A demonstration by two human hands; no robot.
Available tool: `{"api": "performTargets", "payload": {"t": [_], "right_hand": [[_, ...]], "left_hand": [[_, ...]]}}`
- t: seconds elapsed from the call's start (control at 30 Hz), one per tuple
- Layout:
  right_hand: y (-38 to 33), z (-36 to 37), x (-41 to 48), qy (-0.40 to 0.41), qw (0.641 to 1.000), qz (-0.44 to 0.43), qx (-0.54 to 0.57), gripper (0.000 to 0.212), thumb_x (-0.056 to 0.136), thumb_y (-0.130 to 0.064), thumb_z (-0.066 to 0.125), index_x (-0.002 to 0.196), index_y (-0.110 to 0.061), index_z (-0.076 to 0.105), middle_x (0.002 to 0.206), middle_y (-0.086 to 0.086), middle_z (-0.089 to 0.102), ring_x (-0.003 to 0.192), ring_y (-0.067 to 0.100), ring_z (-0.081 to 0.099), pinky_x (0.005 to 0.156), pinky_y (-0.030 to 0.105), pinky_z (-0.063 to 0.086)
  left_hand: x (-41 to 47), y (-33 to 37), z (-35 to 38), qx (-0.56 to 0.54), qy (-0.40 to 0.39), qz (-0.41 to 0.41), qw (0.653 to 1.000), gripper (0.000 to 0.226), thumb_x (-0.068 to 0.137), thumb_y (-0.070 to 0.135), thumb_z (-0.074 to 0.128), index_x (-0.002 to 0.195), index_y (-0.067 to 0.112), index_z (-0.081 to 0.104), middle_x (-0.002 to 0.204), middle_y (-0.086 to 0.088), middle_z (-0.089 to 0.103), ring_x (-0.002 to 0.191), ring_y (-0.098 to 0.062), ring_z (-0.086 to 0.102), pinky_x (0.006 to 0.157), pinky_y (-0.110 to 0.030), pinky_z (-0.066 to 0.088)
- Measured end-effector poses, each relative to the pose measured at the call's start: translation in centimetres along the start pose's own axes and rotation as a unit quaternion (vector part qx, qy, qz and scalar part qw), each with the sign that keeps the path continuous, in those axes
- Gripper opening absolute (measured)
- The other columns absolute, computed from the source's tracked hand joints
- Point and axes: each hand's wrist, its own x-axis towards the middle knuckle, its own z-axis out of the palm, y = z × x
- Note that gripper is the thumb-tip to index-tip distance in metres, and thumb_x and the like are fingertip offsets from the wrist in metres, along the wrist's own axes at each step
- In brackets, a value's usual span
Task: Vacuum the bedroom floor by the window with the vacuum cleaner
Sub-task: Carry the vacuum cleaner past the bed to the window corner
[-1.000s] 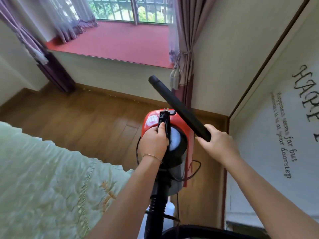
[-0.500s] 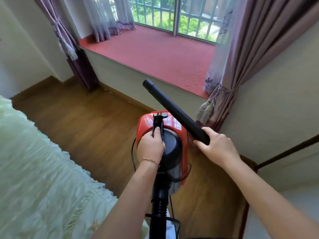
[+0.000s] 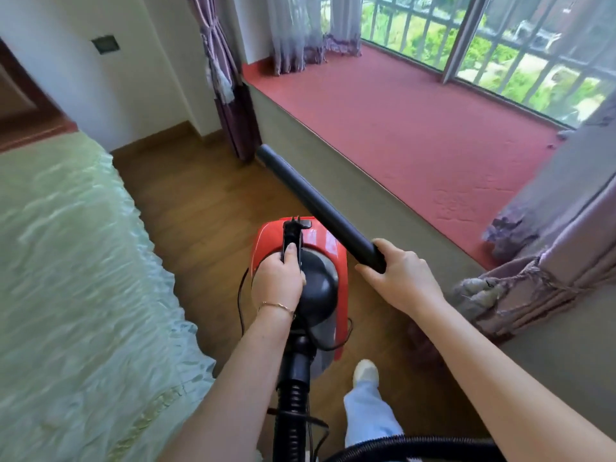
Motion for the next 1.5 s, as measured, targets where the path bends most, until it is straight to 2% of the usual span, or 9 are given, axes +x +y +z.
{"api": "performTargets", "payload": {"t": [0.1,0.2,0.43,0.63,0.73,0.87,1.03,1.23,1.5], "right_hand": [[0.1,-0.6,5.7,-0.043,0.998,-0.043,0.006,0.041,0.089,-0.042,0.057,0.128,-0.031,0.05,0.104,0.004,0.065,0.086,0.024,0.058,0.068,0.026,0.039],[-0.1,-1.0,10.9,-0.073,0.994,-0.079,-0.011,0.039,0.088,-0.042,0.057,0.125,-0.031,0.051,0.105,0.007,0.067,0.093,0.029,0.061,0.071,0.03,0.044],[-2.1,-0.7,20.3,-0.107,0.981,-0.155,-0.039,0.039,0.085,-0.047,0.057,0.119,-0.03,0.052,0.097,0.008,0.066,0.091,0.034,0.062,0.067,0.03,0.044],[-6.7,1.3,28.0,-0.122,0.97,-0.205,-0.047,0.041,0.085,-0.046,0.058,0.121,-0.029,0.052,0.098,0.007,0.067,0.09,0.032,0.063,0.071,0.032,0.049],[-9.8,3.2,32.2,-0.124,0.963,-0.234,-0.058,0.042,0.087,-0.047,0.057,0.123,-0.028,0.051,0.1,0.006,0.067,0.089,0.03,0.064,0.071,0.033,0.052],[-15.4,5.4,38.4,-0.129,0.955,-0.26,-0.063,0.044,0.088,-0.044,0.057,0.128,-0.027,0.049,0.097,0.004,0.064,0.087,0.028,0.063,0.067,0.026,0.044],[-24.0,8.0,46.0,-0.134,0.95,-0.275,-0.068,0.044,0.089,-0.043,0.057,0.129,-0.026,0.049,0.084,-0.004,0.051,0.07,0.018,0.051,0.06,0.023,0.04],[-31.8,11.1,53.6,-0.13,0.947,-0.276,-0.096,0.047,0.087,-0.045,0.058,0.13,-0.028,0.047,0.096,0.006,0.065,0.086,0.03,0.064,0.067,0.028,0.047],[-39.5,15.5,62.2,-0.151,0.94,-0.295,-0.075,0.048,0.088,-0.043,0.059,0.132,-0.027,0.047,0.102,0.003,0.066,0.084,0.023,0.063,0.066,0.025,0.042]], "left_hand": [[3.3,1.8,1.1,-0.002,0.03,-0.033,0.999,0.048,0.097,0.036,0.037,0.058,0.017,0.055,0.05,0.004,0.056,0.065,-0.026,0.057,0.065,-0.031,0.042],[6.5,3.5,1.5,-0.012,0.074,-0.06,0.995,0.049,0.097,0.037,0.036,0.057,0.015,0.056,0.05,0.002,0.057,0.067,-0.03,0.059,0.069,-0.036,0.047],[12.5,7.1,0.6,-0.037,0.166,-0.08,0.982,0.05,0.098,0.033,0.035,0.057,0.012,0.055,0.051,0.002,0.054,0.051,-0.014,0.049,0.058,-0.028,0.035],[19.0,6.7,-1.1,-0.067,0.212,-0.11,0.969,0.051,0.098,0.035,0.035,0.055,0.016,0.054,0.05,0.002,0.055,0.052,-0.017,0.052,0.061,-0.03,0.039],[23.2,5.7,-2.5,-0.071,0.217,-0.128,0.965,0.052,0.098,0.037,0.034,0.055,0.016,0.054,0.049,0.003,0.056,0.053,-0.02,0.054,0.064,-0.033,0.045],[30.2,5.0,-5.2,-0.079,0.223,-0.15,0.96,0.051,0.097,0.037,0.034,0.054,0.018,0.054,0.049,0.003,0.056,0.055,-0.021,0.055,0.069,-0.035,0.047],[40.0,4.8,-10.8,-0.091,0.236,-0.159,0.954,0.051,0.097,0.037,0.034,0.054,0.018,0.054,0.049,0.002,0.056,0.054,-0.02,0.054,0.067,-0.034,0.045],[49.7,4.9,-16.3,-0.103,0.256,-0.142,0.951,0.05,0.099,0.035,0.032,0.06,0.013,0.054,0.052,0.001,0.056,0.05,-0.017,0.051,0.053,-0.027,0.034],[60.7,3.8,-21.8,-0.083,0.26,-0.161,0.948,0.052,0.098,0.035,0.031,0.055,0.017,0.054,0.051,0.003,0.055,0.052,-0.019,0.052,0.059,-0.029,0.036]]}}
